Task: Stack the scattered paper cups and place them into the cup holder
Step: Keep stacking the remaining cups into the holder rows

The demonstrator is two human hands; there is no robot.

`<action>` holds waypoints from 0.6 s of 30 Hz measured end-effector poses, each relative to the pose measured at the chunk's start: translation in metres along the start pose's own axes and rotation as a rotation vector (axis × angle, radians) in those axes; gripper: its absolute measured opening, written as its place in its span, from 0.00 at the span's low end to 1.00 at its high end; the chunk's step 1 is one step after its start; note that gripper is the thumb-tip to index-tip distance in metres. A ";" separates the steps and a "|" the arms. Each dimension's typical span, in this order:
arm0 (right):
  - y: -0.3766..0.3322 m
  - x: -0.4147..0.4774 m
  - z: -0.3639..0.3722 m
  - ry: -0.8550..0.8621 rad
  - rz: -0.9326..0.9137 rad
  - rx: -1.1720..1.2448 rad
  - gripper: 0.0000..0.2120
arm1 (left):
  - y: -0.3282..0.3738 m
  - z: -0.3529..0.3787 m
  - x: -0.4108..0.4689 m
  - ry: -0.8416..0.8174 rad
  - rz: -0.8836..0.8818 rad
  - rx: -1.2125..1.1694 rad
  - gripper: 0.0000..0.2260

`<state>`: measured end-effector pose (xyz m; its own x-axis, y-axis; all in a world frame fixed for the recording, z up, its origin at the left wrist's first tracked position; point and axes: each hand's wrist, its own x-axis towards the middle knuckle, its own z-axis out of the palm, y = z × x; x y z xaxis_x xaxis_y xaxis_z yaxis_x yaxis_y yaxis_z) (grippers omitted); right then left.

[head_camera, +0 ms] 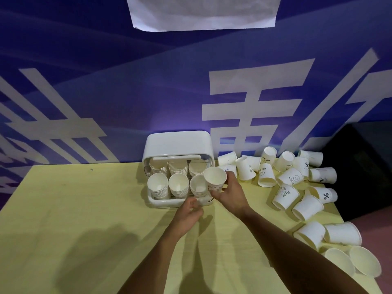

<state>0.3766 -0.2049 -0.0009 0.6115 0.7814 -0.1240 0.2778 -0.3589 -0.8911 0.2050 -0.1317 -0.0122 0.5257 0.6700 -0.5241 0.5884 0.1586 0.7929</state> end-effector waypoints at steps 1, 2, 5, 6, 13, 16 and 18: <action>-0.005 0.002 0.003 0.011 -0.013 0.003 0.33 | -0.002 -0.002 0.000 0.003 -0.004 -0.007 0.14; -0.010 0.005 0.007 0.017 -0.023 0.009 0.32 | -0.003 -0.004 0.000 0.004 -0.006 -0.009 0.14; -0.017 0.010 0.018 0.015 -0.044 0.021 0.30 | -0.009 -0.011 0.001 0.020 -0.019 -0.030 0.17; -0.019 0.011 0.021 0.013 -0.049 0.023 0.29 | -0.012 -0.013 0.001 0.025 -0.027 -0.034 0.17; -0.019 0.016 0.044 -0.018 -0.091 -0.075 0.31 | -0.036 -0.031 -0.001 0.074 -0.059 -0.039 0.16; -0.016 0.016 0.050 -0.018 -0.086 -0.137 0.29 | -0.044 -0.038 -0.004 0.084 -0.077 -0.033 0.17; -0.015 0.016 0.053 -0.006 -0.082 -0.165 0.30 | -0.049 -0.041 -0.006 0.095 -0.083 -0.024 0.18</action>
<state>0.3432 -0.1597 -0.0131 0.5776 0.8143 -0.0569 0.4449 -0.3725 -0.8144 0.1484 -0.1137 -0.0355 0.4147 0.7192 -0.5574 0.6121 0.2328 0.7558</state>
